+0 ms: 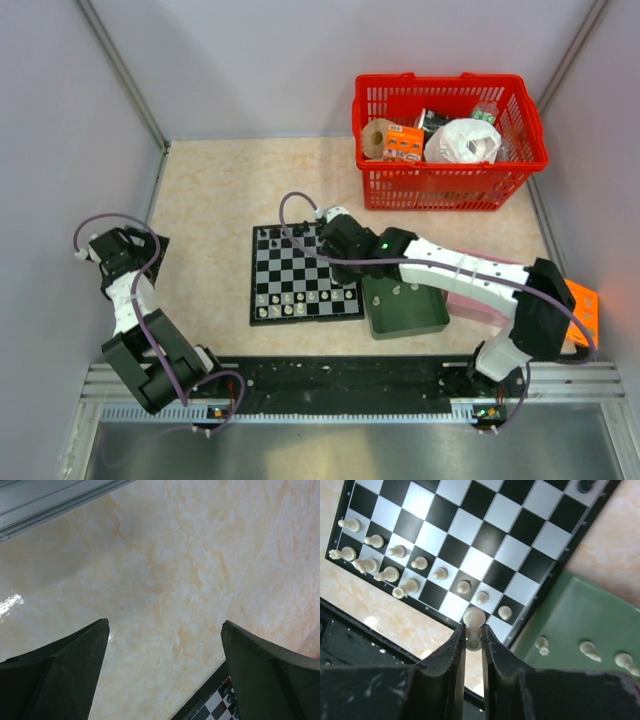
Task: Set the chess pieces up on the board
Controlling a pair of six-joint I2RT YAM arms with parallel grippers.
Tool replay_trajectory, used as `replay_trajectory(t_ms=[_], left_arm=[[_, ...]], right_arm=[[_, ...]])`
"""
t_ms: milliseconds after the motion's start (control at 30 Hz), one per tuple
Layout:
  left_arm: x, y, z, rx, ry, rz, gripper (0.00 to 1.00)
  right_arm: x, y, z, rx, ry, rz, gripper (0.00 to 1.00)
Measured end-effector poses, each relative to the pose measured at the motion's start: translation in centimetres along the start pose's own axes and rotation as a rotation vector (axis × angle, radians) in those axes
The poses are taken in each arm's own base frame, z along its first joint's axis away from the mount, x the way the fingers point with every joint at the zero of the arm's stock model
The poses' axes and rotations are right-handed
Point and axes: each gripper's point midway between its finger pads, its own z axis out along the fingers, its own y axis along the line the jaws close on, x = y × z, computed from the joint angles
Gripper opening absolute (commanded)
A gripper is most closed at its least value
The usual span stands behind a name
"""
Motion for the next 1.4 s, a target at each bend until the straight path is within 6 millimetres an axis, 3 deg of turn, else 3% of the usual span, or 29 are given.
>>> replay_trajectory(t_ms=[133,333,500,800,1400], left_arm=[[0.1,0.0,0.0,0.004,0.004,0.0,0.99],[0.1,0.0,0.0,0.004,0.004,0.0,0.99],[0.1,-0.1,0.0,0.007,0.007,-0.001,0.99],[0.2,-0.1,0.0,0.01,0.009,-0.001,0.99],[0.2,-0.1,0.0,0.009,0.009,-0.001,0.99]], right_arm=[[1.6,2.7,2.4,-0.029,0.064,-0.058,0.11],[4.9,5.0,4.9,-0.045,0.158,-0.134,0.12],[5.0,6.4,5.5,-0.071,0.163,-0.155,0.12],[5.6,6.4,6.9,-0.057,0.187,-0.174,0.12],[5.5,6.7,7.8,-0.055,0.185,-0.184,0.13]])
